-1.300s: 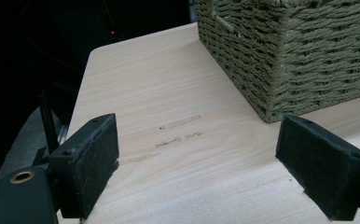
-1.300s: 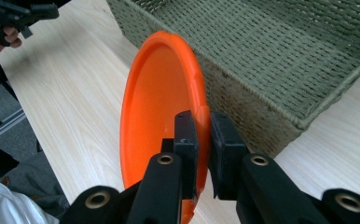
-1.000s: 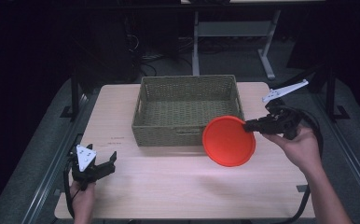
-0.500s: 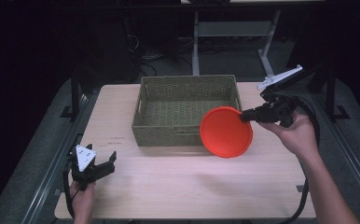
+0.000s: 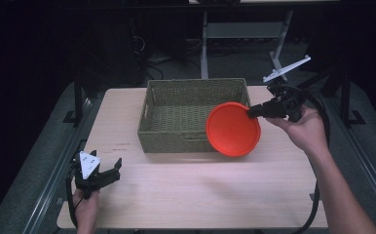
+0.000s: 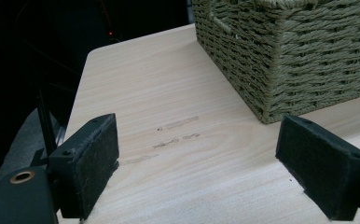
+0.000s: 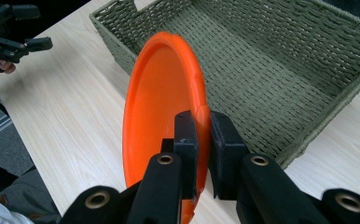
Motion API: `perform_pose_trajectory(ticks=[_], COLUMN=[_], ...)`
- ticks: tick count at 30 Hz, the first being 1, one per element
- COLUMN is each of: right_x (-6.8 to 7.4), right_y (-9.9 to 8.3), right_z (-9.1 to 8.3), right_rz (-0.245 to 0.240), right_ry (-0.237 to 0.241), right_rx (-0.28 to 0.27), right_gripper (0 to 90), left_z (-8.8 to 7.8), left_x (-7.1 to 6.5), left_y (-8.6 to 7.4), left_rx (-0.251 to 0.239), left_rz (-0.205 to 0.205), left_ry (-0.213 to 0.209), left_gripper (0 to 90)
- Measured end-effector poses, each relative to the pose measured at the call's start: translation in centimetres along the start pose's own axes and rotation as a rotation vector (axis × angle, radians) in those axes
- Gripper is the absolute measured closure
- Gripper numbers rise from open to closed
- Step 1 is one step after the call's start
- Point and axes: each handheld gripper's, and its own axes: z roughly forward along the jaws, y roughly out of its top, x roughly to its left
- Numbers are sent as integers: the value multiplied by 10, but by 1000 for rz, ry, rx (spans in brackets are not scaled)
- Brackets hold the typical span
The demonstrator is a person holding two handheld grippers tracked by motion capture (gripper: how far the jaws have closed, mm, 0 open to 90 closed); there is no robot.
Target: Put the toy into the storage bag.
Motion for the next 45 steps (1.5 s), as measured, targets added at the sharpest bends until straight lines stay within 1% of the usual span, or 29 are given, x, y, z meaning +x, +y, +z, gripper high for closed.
perform_pose_trajectory(ticks=[3, 9, 12, 15, 18, 22, 29, 33, 34, 36, 39, 42, 45], right_x=[-2, -7, -9, -10, -11, -12, -16, -19, -20, -22, -25, -26, -26], right_y=[5, 17, 24, 31, 37, 46, 58, 65, 66, 69, 72, 75, 78], right_z=[1, 3, 6, 9, 10, 15, 27, 35, 36, 40, 43, 44, 47], right_rz=[6, 21, 29, 19, 28, 25, 54, 65, 66, 74, 80, 80, 79], right_ry=[5, 0, -2, 1, 4, -12, -18, -35, -35, -38, -55, -62, -66], right_rx=[4, 5, 8, 3, -1, 6, 22, 29, 26, 31, 32, 24, 31], right_gripper=[822, 822, 822, 822, 822, 822, 822, 822, 822, 822, 821, 821, 821], left_z=[-1, 0, 0, 0, 0, -1, -1, 0, 0, 0, 0, -1, -1], left_x=[1, 0, -1, -2, -1, -1, -1, -2, -2, -2, -2, -1, 0], left_y=[0, 0, 1, 1, 1, 1, 1, 1, 1, 1, 1, 1, 0], left_rx=[1, 0, 2, 2, 4, 2, 0, -6, -5, -1, 0, 1, -7], left_rz=[1, 4, 15, 17, 14, 9, 7, 7, 13, 12, 13, 10, 2], left_ry=[4, -1, -3, -6, -5, -1, -4, -5, -7, -9, -11, -7, -4], left_gripper=[127, 127, 127, 127, 127, 127, 127, 127, 127, 127, 127, 127, 127])
